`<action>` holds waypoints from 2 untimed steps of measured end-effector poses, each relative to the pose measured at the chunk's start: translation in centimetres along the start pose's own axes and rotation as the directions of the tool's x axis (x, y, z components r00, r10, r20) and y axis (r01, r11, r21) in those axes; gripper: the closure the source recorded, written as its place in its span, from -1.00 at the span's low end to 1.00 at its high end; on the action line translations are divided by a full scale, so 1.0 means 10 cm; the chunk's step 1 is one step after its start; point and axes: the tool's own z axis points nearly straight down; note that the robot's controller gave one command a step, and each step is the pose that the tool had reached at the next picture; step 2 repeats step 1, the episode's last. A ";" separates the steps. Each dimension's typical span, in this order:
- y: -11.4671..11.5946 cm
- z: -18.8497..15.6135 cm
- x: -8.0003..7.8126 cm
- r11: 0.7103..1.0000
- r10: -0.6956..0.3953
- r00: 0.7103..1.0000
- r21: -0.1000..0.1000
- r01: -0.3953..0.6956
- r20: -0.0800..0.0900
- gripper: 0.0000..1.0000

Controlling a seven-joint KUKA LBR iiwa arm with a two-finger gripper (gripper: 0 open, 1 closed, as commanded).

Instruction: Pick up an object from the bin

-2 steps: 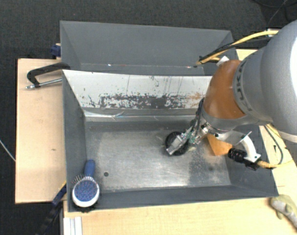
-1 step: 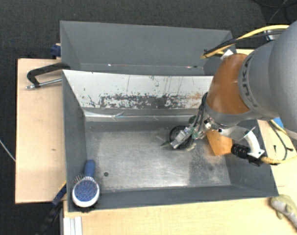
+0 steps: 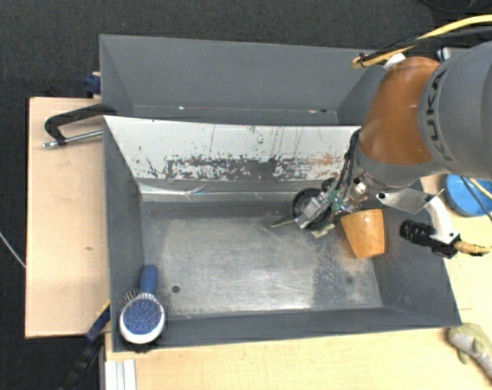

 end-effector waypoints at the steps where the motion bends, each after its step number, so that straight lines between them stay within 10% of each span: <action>1: 0.01 -0.05 0.00 1.000 -0.002 1.000 0.004 0.002 -0.003 1.00; 2: 0.01 -0.05 0.00 1.000 -0.002 1.000 0.004 0.002 -0.003 1.00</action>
Offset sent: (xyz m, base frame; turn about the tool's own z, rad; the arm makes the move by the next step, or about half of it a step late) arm 0.0001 0.0000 0.0049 0.0000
